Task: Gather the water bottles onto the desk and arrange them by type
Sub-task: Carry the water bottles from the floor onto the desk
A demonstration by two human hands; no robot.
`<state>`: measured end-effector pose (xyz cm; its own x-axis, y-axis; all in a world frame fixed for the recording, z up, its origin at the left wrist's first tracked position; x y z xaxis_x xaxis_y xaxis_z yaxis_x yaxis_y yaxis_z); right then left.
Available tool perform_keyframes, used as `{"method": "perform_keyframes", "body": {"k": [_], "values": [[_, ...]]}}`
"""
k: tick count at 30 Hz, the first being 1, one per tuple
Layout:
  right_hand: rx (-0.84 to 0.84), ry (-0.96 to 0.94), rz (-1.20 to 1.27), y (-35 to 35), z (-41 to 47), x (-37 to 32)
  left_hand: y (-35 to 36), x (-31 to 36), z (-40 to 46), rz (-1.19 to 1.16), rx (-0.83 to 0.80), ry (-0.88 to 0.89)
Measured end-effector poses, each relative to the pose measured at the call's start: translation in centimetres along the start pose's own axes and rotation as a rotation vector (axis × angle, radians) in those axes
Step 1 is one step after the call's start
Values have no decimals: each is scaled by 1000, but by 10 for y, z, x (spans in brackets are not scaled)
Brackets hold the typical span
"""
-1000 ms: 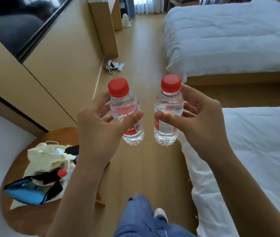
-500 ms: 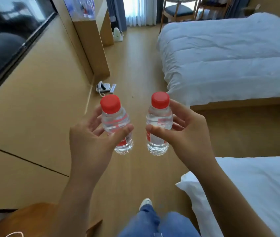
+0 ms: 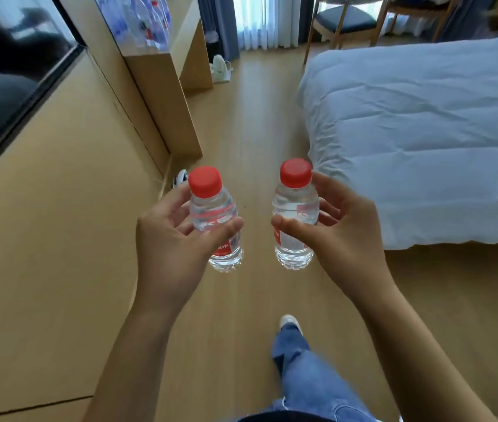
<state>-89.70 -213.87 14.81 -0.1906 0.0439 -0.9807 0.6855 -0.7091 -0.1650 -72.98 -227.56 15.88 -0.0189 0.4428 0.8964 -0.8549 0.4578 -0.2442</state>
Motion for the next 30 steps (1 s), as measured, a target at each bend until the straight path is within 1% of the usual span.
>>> {"method": "perform_keyframes", "body": {"k": [7,13,17,19,23,27,30], "values": [[-49,-25,13,2,198,5,47,-36,174,29,66,16],[-66,-17,-5,26,350,34,71,-101,310,2,130,-16],[-30,-57,-30,52,466,46,83,-151,420,-20,121,-25],[-39,-65,-34,71,526,47,86,-171,481,-4,106,-15],[-42,-87,6,100,636,38,90,-190,597,24,79,25],[-54,-95,7,123,728,35,94,-216,685,62,93,26],[-81,-92,5,139,799,46,103,-249,745,58,111,-3]]}}
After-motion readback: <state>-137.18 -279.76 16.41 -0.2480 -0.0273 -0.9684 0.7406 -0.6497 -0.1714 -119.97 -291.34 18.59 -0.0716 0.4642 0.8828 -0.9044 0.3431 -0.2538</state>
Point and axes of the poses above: each hand's wrist, its own z-axis towards the middle knuckle, its own y-axis out of the palm, x = y × z, the point moved 10 cm from there along z, towards the middle knuckle, and after that the axes turned 7 degrees about y, right-handed, at the moved point
